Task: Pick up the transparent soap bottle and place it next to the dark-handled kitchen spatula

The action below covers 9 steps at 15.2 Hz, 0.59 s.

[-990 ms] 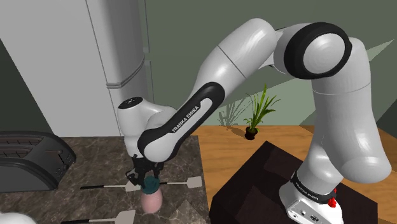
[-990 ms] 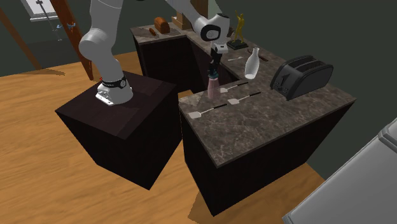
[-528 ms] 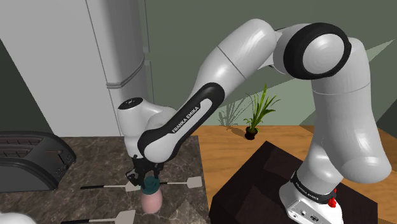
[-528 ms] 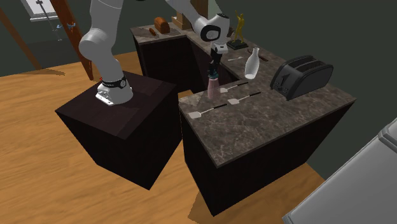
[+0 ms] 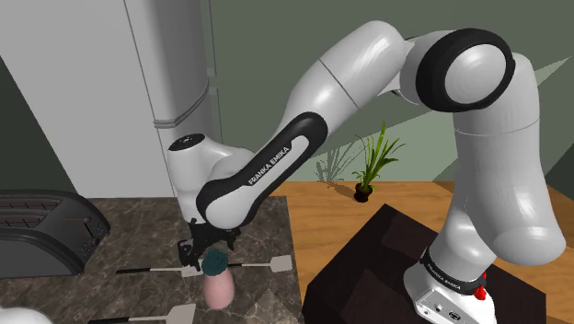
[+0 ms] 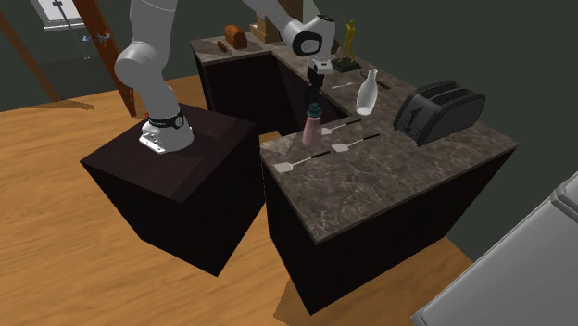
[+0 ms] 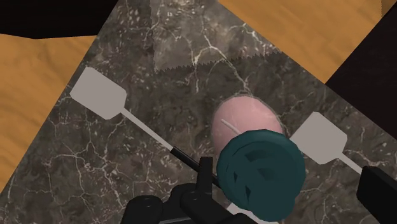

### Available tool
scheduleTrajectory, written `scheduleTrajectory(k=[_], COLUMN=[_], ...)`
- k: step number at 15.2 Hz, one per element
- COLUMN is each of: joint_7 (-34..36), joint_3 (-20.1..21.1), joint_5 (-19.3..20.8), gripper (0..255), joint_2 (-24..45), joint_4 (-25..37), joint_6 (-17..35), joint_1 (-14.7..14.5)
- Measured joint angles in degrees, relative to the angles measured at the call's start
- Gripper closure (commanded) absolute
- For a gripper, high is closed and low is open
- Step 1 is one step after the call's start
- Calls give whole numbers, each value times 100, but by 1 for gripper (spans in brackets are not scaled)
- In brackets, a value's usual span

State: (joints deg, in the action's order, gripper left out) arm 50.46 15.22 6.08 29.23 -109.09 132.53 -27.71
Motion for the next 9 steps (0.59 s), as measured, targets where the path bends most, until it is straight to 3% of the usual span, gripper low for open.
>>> scheduleTrajectory(k=[3,9], joint_7=[-57,-66], joint_3=[47,57], joint_5=[-81,-96], gripper=[0,0], joint_2=[-254,-300], joint_4=[92,98], joint_6=[-335,-393], joint_1=[51,57])
